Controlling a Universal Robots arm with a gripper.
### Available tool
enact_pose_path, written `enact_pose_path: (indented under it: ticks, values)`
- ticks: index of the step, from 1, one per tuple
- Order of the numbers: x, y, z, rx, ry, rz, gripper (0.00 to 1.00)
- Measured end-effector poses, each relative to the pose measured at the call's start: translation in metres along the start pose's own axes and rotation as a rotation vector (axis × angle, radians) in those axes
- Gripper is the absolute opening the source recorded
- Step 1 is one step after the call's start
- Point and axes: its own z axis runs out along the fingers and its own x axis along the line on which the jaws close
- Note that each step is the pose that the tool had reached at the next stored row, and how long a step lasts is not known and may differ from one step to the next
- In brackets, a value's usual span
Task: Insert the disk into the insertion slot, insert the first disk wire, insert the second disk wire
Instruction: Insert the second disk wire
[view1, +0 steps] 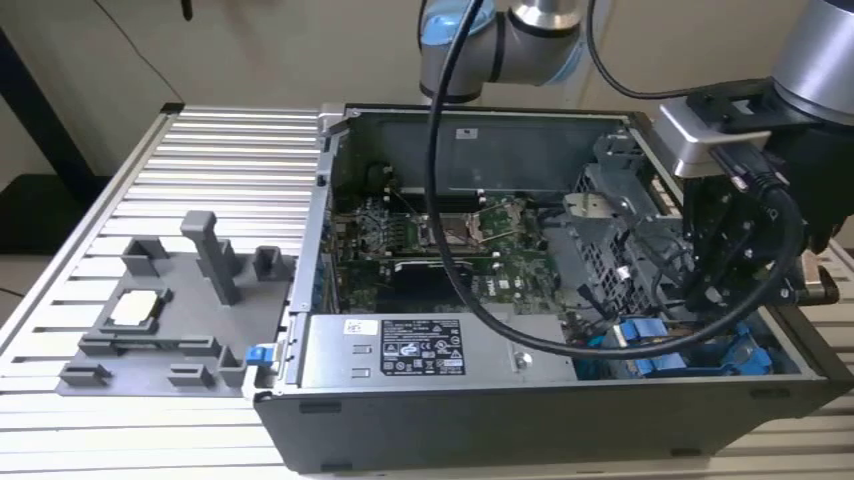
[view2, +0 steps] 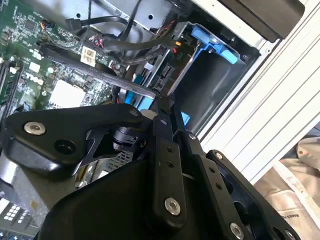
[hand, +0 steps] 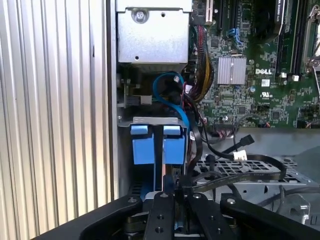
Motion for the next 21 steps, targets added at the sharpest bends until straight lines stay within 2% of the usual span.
enact_pose_path:
  ticks: [2,5,6,10,11,12,14,18,21]
  values:
    - [0.0025,-0.0044,0.0014,-0.0062,-0.0001,0.0,0.16]
    - [0.0031,-0.0055,0.002,-0.0081,-0.0003,0.0,0.16]
    - [0.0032,-0.0055,0.0026,-0.0081,-0.0059,0.001,0.16]
    - [0.0033,-0.0054,0.0034,-0.0074,-0.0762,0.011,0.16]
    - [0.0036,-0.0055,0.0037,-0.0073,-0.091,0.013,0.16]
    - [0.0047,-0.006,0.0045,-0.0074,-0.0956,0.013,0.16]
    - [0.009,-0.0074,0.0055,-0.0117,-0.0955,0.013,0.16]
    - [0.0161,-0.0111,0.0091,-0.027,-0.0956,0.014,0.16]
    - [0.0164,-0.0114,0.0145,-0.0277,-0.0957,0.016,0.16]
